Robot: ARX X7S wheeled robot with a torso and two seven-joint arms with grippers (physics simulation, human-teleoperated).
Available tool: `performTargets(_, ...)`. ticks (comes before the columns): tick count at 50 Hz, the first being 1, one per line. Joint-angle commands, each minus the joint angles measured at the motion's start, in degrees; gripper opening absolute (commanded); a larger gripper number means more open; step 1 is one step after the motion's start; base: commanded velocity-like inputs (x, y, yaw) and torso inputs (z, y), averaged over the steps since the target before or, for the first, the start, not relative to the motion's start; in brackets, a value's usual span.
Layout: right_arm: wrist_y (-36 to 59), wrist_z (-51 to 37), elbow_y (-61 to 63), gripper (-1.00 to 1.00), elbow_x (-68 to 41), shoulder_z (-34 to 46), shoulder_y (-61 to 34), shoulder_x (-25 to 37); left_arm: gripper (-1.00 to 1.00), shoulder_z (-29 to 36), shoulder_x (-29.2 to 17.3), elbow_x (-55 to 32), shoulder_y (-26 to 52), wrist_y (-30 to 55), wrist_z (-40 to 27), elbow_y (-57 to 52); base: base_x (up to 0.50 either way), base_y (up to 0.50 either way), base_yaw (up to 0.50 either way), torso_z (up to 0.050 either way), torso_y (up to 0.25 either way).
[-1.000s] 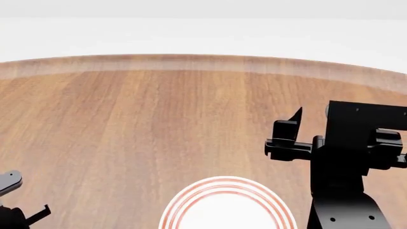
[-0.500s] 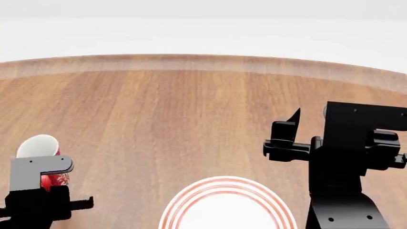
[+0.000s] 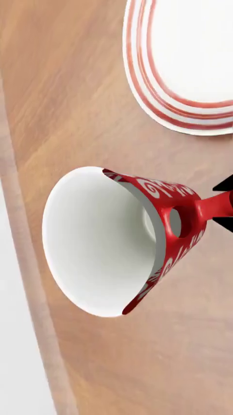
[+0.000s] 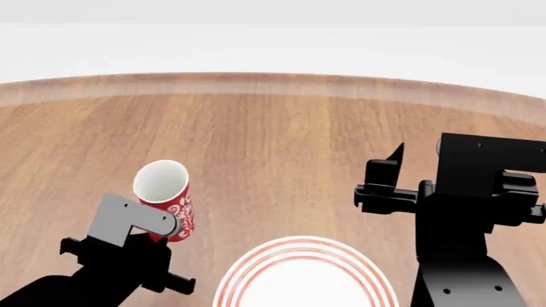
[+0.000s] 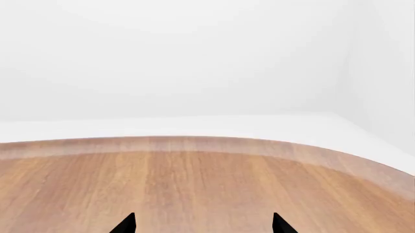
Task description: Pick up the red mug and put it on the plate
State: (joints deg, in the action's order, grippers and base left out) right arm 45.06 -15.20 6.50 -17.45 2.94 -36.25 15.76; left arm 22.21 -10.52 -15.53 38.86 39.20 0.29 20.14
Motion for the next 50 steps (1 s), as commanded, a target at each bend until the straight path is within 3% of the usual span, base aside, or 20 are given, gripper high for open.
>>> performTargets(1,-0.32,-0.07,-0.26,1.00,-0.26,-0.12,0.10,0.24,-1.00,5.68,1.55,0.41,2.36,0.15,4.83,-0.43,0.00,0.00,0.00,0.000,0.000)
performTargets(30,-0.54,-0.35,-0.62,1.00,-0.85,0.37,0.10,0.31,-1.00,14.91,7.71,0.67,6.30,-2.93,10.84,6.71,0.00,0.00,0.00,0.000,0.000)
performTargets(35,-0.50,-0.39,-0.44,1.00,-0.97,0.47,0.03,0.37,-1.00,16.69,10.29,-0.60,9.20,-7.49,11.32,15.49,0.00,0.00,0.00,0.000,0.000)
performTargets(40,-0.22,-0.47,-0.18,1.00,-1.11,0.55,-0.06,0.50,-1.00,27.26,10.46,-11.63,13.62,-14.37,8.31,24.20,0.00,0.00,0.00,0.000,0.000)
performTargets(50,-0.31,-0.61,0.08,1.00,-1.45,0.33,0.21,0.67,-1.00,57.65,10.51,-41.20,21.41,-26.09,2.97,32.45,0.00,0.00,0.00,0.000,0.001)
